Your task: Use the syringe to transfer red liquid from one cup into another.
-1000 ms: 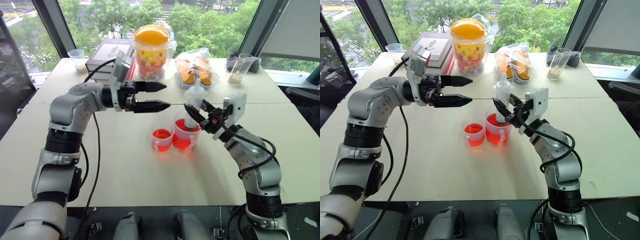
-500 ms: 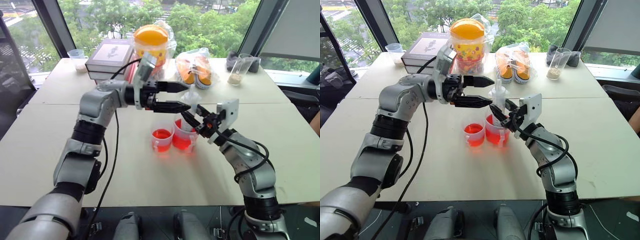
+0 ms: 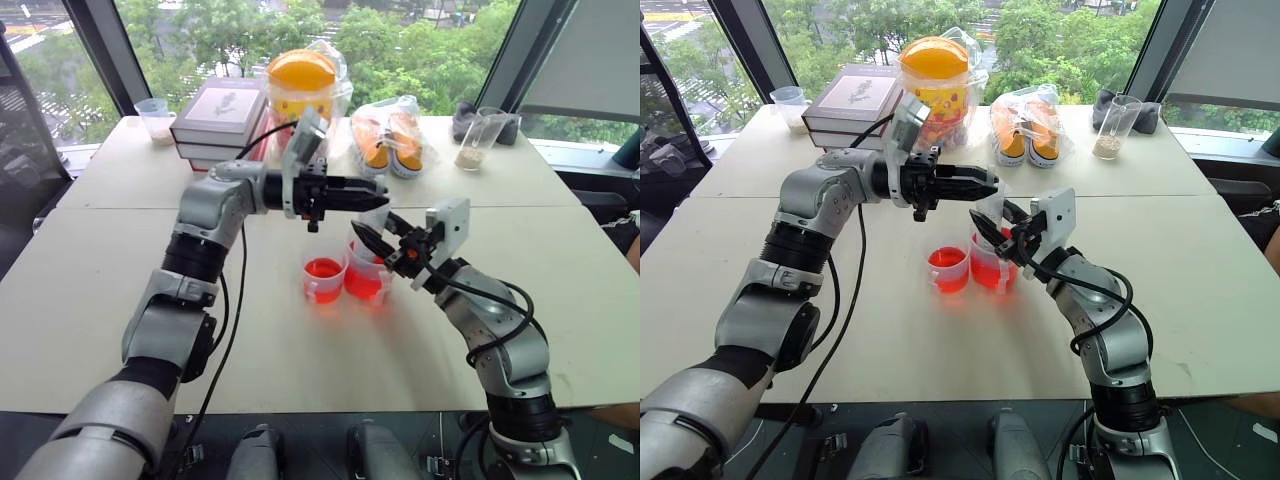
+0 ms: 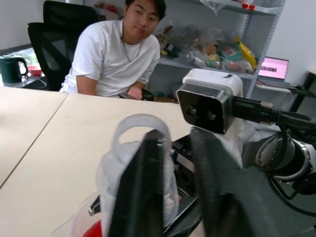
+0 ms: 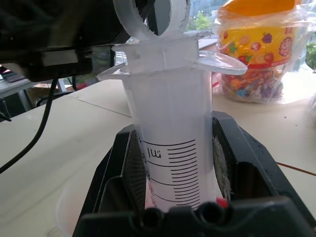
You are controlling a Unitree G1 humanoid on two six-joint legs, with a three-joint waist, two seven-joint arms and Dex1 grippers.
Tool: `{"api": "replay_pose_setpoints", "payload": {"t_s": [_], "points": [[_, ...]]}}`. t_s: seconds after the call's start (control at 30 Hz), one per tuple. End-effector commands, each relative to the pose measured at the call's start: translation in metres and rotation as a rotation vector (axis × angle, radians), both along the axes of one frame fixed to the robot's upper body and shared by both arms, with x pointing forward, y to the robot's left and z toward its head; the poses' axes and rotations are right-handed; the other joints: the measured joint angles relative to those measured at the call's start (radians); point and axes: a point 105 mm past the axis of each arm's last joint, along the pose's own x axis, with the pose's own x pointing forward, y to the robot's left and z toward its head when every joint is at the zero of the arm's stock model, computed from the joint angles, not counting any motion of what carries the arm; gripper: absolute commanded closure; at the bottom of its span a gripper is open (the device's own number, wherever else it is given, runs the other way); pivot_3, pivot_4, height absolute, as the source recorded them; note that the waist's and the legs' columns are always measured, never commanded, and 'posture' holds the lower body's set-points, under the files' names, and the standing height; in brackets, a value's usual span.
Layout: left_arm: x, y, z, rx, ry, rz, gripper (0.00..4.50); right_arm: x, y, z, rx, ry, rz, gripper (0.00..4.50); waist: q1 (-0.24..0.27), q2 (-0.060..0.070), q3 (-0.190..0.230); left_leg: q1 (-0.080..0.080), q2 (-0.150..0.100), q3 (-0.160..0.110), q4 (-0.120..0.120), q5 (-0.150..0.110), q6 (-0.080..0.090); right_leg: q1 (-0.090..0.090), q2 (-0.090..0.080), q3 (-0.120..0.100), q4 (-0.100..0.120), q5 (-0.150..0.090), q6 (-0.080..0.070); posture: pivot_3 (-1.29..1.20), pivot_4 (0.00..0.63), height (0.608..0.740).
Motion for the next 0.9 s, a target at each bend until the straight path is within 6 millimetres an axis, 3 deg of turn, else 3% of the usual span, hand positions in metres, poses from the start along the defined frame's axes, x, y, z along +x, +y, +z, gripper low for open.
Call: {"api": "replay_pose_setpoints", "payload": {"t_s": [0.03, 0.43, 0.9], "points": [[-0.01, -0.01, 0.02, -0.025, -0.083, -0.063, 4.44, -0.001, -0.002, 0.007, 0.009, -0.018, -0.01, 3.03, 0.001, 0.0, 0.0, 0.0, 0.0, 0.0, 0.0, 0.0, 0.0, 0.0, 0.0, 0.0, 0.0, 0.0, 0.0, 0.0, 0.15, 0.74], [-0.004, -0.009, 0.055, -0.103, -0.168, -0.017, 4.44, 0.001, -0.007, -0.024, -0.046, 0.122, -0.013, 3.03, 0.0, 0.0, 0.0, 0.0, 0.0, 0.0, 0.0, 0.0, 0.0, 0.0, 0.0, 0.0, -0.001, 0.0, 0.0, 0.0, 0.15, 0.74], [0.001, -0.001, 0.078, -0.146, -0.23, 0.025, 4.44, 0.005, -0.01, -0.035, -0.056, 0.161, -0.022, 3.03, 0.0, 0.0, 0.0, 0.0, 0.0, -0.001, 0.0, 0.0, 0.0, 0.0, 0.0, 0.0, -0.001, 0.0, 0.0, 0.0, 0.15, 0.74]]}}
